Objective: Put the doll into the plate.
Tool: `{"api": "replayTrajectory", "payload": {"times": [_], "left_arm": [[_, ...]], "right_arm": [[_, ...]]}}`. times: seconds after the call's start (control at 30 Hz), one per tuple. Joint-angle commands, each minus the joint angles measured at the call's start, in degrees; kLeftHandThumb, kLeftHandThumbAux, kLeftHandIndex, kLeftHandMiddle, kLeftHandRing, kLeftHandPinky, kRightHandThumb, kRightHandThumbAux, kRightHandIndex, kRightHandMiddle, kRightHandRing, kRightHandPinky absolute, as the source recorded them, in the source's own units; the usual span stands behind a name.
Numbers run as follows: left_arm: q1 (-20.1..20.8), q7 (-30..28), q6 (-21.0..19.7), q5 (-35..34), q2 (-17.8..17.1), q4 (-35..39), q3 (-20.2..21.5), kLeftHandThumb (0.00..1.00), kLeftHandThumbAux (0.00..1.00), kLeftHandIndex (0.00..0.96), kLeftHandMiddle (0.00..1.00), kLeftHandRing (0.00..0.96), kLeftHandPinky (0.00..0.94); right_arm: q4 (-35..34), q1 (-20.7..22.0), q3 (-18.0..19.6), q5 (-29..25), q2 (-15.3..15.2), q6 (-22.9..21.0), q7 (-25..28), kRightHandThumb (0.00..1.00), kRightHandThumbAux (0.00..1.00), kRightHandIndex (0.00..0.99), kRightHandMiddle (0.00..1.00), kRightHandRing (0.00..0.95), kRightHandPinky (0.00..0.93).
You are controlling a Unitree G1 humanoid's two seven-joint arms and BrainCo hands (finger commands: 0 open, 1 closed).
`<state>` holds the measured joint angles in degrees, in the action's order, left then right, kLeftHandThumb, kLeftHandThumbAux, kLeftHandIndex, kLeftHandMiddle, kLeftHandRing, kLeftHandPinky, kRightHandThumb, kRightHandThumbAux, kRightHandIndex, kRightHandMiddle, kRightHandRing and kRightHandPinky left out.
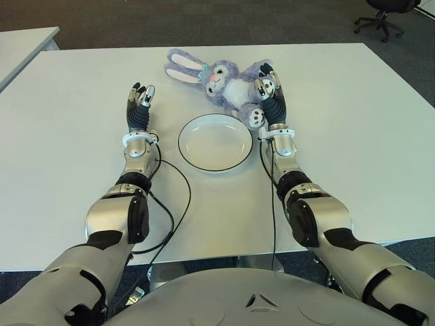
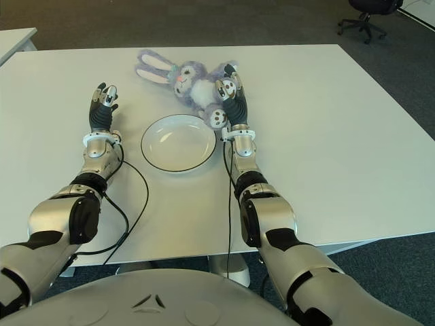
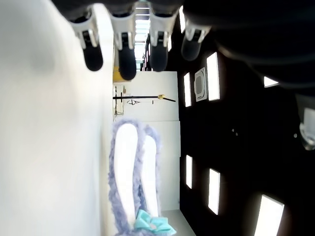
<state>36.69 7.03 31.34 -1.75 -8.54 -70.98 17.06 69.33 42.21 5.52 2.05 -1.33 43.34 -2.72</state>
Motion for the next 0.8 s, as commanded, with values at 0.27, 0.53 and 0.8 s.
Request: {"api": "replayTrajectory", "payload": {"times": [0.27, 0.53, 0.8], "left_arm": [[-5.7, -0.6, -2.9, -0.5, 1.7, -3.8, 0.0, 0.0, 0.387, 0.0, 0.121, 0.146, 0.152], [-5.8, -0.5, -2.4, -0.7, 1.9, -3.8, 0.2, 0.0, 0.388, 0.0, 0.113, 0.135, 0.131], [-5.9, -0.3, -2.1, -0.6, 2.1, -3.8, 0.1, 0.0, 0.363, 0.0, 0.117, 0.146, 0.12]], "right_arm": [[4.4, -3.7, -2.0, 3.0, -0.8, -6.7, -3.0, 0.534, 0.311, 0.0, 0.0, 0.0, 0.021], [4.5, -3.0, -3.2, 4.3, -1.4, -7.8, -4.5, 0.542, 0.285, 0.0, 0.0, 0.0, 0.049], [4.5, -2.8, -5.3, 6.9, -2.0, -8.0, -7.9, 0.5, 0.246, 0.0, 0.0, 0.0, 0.023]]}}
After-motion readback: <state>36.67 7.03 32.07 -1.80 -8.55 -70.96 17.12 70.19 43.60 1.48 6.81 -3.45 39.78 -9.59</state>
